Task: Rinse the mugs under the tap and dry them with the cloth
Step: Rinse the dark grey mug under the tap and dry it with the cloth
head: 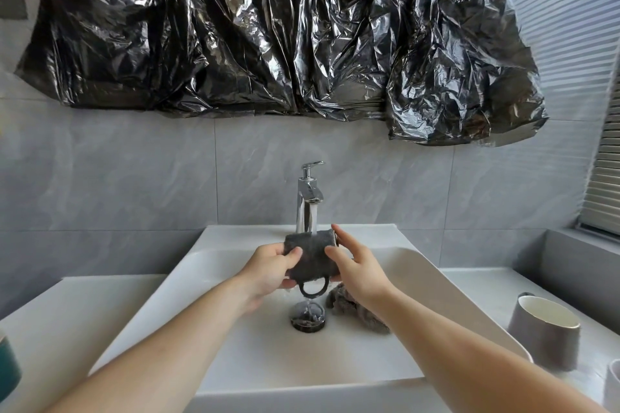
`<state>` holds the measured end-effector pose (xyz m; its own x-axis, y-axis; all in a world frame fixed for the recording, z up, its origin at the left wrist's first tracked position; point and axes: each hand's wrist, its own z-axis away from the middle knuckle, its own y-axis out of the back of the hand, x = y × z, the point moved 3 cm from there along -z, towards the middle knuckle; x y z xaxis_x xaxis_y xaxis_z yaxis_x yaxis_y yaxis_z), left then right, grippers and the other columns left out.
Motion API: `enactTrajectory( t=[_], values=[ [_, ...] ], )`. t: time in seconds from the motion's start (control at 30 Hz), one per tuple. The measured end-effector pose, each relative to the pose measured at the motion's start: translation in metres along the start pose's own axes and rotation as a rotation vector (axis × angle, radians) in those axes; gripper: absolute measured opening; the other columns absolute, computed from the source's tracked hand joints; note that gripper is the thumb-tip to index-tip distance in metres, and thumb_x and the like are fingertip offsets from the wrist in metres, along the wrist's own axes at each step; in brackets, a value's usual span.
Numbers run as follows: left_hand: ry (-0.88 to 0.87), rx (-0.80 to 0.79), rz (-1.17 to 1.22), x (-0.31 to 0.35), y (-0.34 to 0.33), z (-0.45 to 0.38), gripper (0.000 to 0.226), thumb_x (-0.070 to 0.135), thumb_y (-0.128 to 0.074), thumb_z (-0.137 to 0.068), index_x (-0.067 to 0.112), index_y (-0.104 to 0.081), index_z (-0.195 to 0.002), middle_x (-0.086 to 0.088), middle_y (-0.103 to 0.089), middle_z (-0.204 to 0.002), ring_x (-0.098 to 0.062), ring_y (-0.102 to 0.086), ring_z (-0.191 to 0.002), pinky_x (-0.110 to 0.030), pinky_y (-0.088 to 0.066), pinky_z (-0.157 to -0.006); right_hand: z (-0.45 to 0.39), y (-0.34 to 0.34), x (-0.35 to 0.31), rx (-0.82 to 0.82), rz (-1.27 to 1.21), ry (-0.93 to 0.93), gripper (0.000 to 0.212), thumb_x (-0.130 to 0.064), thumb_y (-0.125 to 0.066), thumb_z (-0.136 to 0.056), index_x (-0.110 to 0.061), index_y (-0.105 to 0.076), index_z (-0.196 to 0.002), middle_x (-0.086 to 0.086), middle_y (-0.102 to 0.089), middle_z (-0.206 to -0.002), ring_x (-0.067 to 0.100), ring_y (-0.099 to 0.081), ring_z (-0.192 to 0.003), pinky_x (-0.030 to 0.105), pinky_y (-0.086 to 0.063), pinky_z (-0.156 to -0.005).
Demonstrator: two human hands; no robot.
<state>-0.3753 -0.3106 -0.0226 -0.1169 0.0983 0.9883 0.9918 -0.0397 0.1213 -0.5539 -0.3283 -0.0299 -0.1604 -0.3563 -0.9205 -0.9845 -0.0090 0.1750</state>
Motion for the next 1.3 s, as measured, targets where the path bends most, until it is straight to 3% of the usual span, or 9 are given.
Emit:
enactTrajectory(
  t=[0.07, 0.2, 0.37, 0.6, 0.83, 0.93, 1.1, 1.2, 1.3],
  values=[
    [-0.046, 0.024, 0.017, 0.002, 0.000, 0.000, 0.020, 0.017, -0.054, -0.108, 0.011, -0.068, -0.119, -0.009, -0.075, -0.113, -0.023, -0.071, -0.101, -0.029, -0.057, -0.075, -0.001, -0.001, 0.001, -0.019, -0.037, -0.028, 0.058, -0.020, -0.059, -0.101, -0.032, -0.045, -0.156, 0.014, -0.072, -0.120, 0.016, -0.066, -0.097, 0.047, -0.062, -0.094],
    [-0.102, 0.060, 0.019, 0.002, 0.001, 0.001, 0.019, 0.010, -0.053, -0.107, 0.007, -0.066, -0.121, -0.017, -0.073, -0.118, -0.029, -0.071, -0.107, -0.028, -0.059, -0.074, 0.004, -0.005, 0.002, -0.091, -0.149, -0.173, 0.063, -0.031, -0.060, -0.105, -0.033, -0.033, -0.162, 0.006, -0.065, -0.135, 0.026, -0.069, -0.109, 0.040, -0.063, -0.085],
    [-0.134, 0.048, 0.001, 0.000, 0.001, 0.000, 0.020, 0.008, -0.053, -0.107, 0.004, -0.065, -0.122, -0.021, -0.072, -0.119, -0.032, -0.071, -0.109, -0.031, -0.061, -0.079, 0.015, -0.008, -0.001, -0.188, -0.154, -0.323, 0.057, -0.053, -0.057, -0.102, -0.029, -0.043, -0.152, 0.004, -0.062, -0.127, 0.032, -0.076, -0.081, 0.042, -0.066, -0.075],
    [-0.094, 0.075, -0.134, -0.002, 0.002, -0.002, 0.018, 0.022, -0.057, -0.106, 0.011, -0.070, -0.112, -0.011, -0.076, -0.107, -0.017, -0.069, -0.085, -0.028, -0.055, -0.071, 0.010, -0.002, -0.003, -0.093, -0.133, -0.235, 0.045, -0.029, -0.068, -0.101, -0.019, -0.050, -0.141, 0.015, -0.069, -0.105, 0.025, -0.069, -0.076, 0.046, -0.063, -0.080],
    [-0.123, 0.108, -0.130, 0.001, 0.003, -0.002, 0.027, 0.027, -0.059, -0.105, 0.003, -0.068, -0.113, -0.017, -0.075, -0.112, -0.028, -0.072, -0.104, -0.027, -0.058, -0.072, 0.006, 0.000, 0.001, -0.052, -0.168, -0.138, 0.056, -0.006, -0.081, -0.086, -0.024, -0.054, -0.131, 0.007, -0.060, -0.123, 0.022, -0.076, -0.076, 0.038, -0.066, -0.078],
    [-0.137, 0.120, -0.091, 0.002, 0.002, -0.002, 0.028, 0.026, -0.060, -0.104, 0.000, -0.067, -0.113, -0.022, -0.074, -0.112, -0.034, -0.073, -0.104, -0.032, -0.062, -0.074, 0.005, 0.000, 0.001, -0.083, -0.127, -0.104, 0.068, 0.009, -0.080, -0.073, -0.025, -0.055, -0.126, 0.006, -0.058, -0.126, 0.025, -0.071, -0.067, 0.037, -0.063, -0.068],
    [-0.171, 0.117, -0.094, 0.003, 0.002, 0.000, 0.022, 0.021, -0.059, -0.105, 0.002, -0.066, -0.115, -0.019, -0.074, -0.111, -0.031, -0.075, -0.099, -0.033, -0.064, -0.069, 0.004, 0.000, 0.000, -0.092, -0.039, -0.056, 0.077, 0.014, -0.080, -0.069, -0.027, -0.052, -0.128, -0.001, -0.058, -0.136, 0.026, -0.074, -0.091, 0.041, -0.061, -0.072],
    [-0.208, 0.130, -0.085, 0.006, 0.003, 0.000, 0.016, 0.016, -0.058, -0.105, 0.005, -0.065, -0.113, -0.016, -0.075, -0.110, -0.029, -0.075, -0.099, -0.031, -0.062, -0.072, 0.004, -0.001, 0.000, -0.079, -0.170, -0.124, 0.077, 0.004, -0.082, -0.081, -0.027, -0.049, -0.144, -0.002, -0.054, -0.143, 0.026, -0.077, -0.098, 0.038, -0.066, -0.078],
    [-0.217, 0.109, -0.060, 0.007, 0.003, 0.003, 0.015, 0.012, -0.056, -0.106, 0.008, -0.064, -0.117, -0.012, -0.075, -0.112, -0.028, -0.073, -0.104, -0.029, -0.062, -0.076, 0.007, -0.004, -0.001, -0.116, -0.256, -0.258, 0.071, -0.026, -0.077, -0.095, -0.026, -0.040, -0.156, 0.005, -0.054, -0.144, 0.031, -0.077, -0.099, 0.044, -0.066, -0.084]
  ],
)
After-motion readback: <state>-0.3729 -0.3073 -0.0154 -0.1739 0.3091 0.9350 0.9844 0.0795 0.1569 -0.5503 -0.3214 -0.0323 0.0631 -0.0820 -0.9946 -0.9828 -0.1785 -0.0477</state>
